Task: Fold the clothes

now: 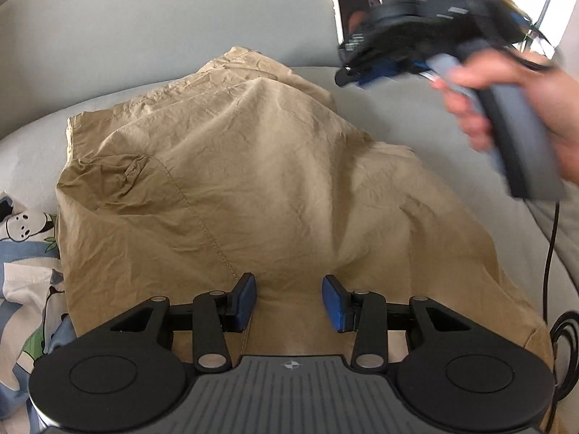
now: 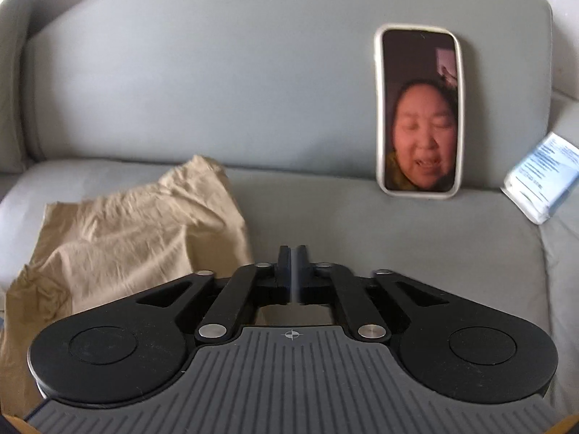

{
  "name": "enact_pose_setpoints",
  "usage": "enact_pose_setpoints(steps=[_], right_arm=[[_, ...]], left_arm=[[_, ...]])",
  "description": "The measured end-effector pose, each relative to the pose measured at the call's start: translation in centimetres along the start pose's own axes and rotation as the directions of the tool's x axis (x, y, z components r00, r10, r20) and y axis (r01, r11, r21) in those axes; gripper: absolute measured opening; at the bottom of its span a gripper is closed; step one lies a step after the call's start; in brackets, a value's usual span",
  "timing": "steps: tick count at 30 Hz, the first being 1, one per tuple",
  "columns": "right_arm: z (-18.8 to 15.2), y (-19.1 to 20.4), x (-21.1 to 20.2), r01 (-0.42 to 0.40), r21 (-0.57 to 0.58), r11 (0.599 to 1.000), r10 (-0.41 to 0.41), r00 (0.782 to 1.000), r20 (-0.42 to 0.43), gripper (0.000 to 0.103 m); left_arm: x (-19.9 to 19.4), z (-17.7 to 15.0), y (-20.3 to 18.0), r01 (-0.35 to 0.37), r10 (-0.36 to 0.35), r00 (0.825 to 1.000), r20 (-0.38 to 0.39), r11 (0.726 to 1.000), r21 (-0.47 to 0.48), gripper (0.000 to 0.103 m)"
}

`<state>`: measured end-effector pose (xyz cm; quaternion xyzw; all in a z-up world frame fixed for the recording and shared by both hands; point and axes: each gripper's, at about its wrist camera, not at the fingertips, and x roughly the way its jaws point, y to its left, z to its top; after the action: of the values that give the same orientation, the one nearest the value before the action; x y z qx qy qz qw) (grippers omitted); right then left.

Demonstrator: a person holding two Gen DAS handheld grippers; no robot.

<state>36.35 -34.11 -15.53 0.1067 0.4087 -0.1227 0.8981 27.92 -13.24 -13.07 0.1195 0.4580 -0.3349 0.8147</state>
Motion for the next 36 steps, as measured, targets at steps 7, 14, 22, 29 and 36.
enact_pose_setpoints(steps=[7,14,22,29,36], right_arm=[[-6.6,-1.4,-7.3,-0.182,-0.103,0.978,0.178,0.983,-0.041,0.036],[-13.2,-2.9,-20.2,-0.194,-0.085,0.977,0.201,0.977,0.074,0.036],[-16.0,-7.3,-37.2,-0.193,-0.033,0.981,0.189,0.889,0.417,0.036],[-14.9,-8.1,-33.8,-0.185,0.050,0.982,0.159,0.932,0.326,0.064],[-14.5,-5.5,-16.9,-0.171,0.020,0.985,0.168,0.979,0.114,0.002]], left_arm=[[-4.6,-0.3,-1.3,-0.001,0.006,0.998,0.067,0.997,-0.072,0.040],[-14.7,-5.7,-3.6,0.168,-0.117,0.968,0.224,0.960,-0.224,0.040],[-23.5,-10.1,-5.0,0.280,-0.206,0.942,0.263,0.916,-0.286,0.041],[-17.8,-10.5,-7.6,0.049,-0.004,0.970,0.245,0.983,-0.178,0.056],[-8.9,-11.7,-10.8,0.024,-0.023,0.994,0.109,1.000,-0.011,0.039]])
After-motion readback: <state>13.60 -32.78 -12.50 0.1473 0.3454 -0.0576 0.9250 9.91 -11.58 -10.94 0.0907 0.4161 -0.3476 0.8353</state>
